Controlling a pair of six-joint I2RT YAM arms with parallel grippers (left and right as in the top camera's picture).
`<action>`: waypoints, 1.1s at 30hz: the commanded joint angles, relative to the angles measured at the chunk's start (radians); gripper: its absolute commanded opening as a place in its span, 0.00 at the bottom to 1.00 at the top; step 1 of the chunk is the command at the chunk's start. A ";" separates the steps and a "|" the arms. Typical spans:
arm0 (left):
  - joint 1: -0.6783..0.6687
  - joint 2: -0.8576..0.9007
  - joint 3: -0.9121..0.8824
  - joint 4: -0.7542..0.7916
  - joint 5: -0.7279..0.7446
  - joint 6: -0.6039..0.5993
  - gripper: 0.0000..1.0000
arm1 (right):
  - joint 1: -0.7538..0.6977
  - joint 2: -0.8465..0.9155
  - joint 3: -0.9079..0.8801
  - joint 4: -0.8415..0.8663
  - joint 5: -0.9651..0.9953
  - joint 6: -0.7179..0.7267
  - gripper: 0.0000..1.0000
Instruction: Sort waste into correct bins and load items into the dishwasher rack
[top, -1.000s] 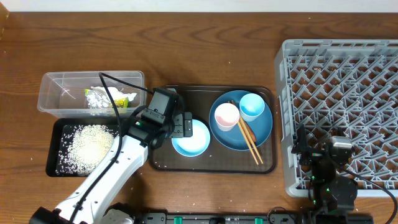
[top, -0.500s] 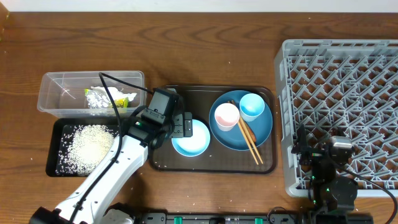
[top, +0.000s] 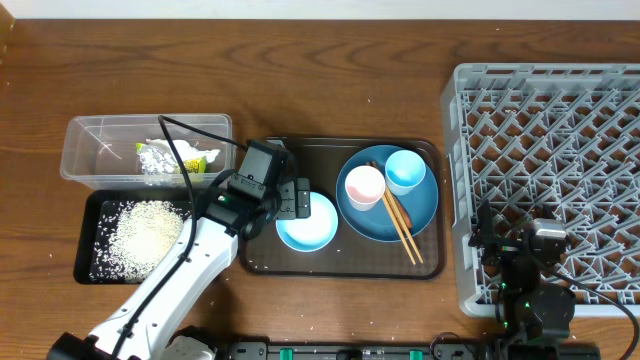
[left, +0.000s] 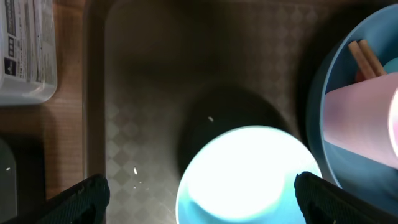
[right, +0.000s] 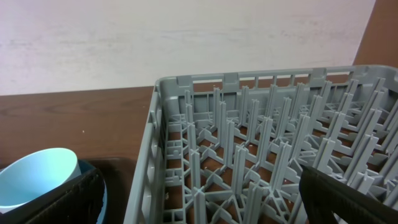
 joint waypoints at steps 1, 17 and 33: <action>-0.002 -0.004 0.012 0.024 -0.012 0.011 0.98 | 0.021 -0.006 -0.001 -0.003 0.007 0.010 0.99; -0.002 -0.005 0.012 0.060 -0.013 0.012 0.98 | 0.021 -0.006 -0.001 -0.003 0.007 0.010 0.99; -0.002 -0.005 0.012 0.070 -0.013 0.012 0.98 | 0.021 0.054 0.393 -0.399 -0.210 0.171 0.99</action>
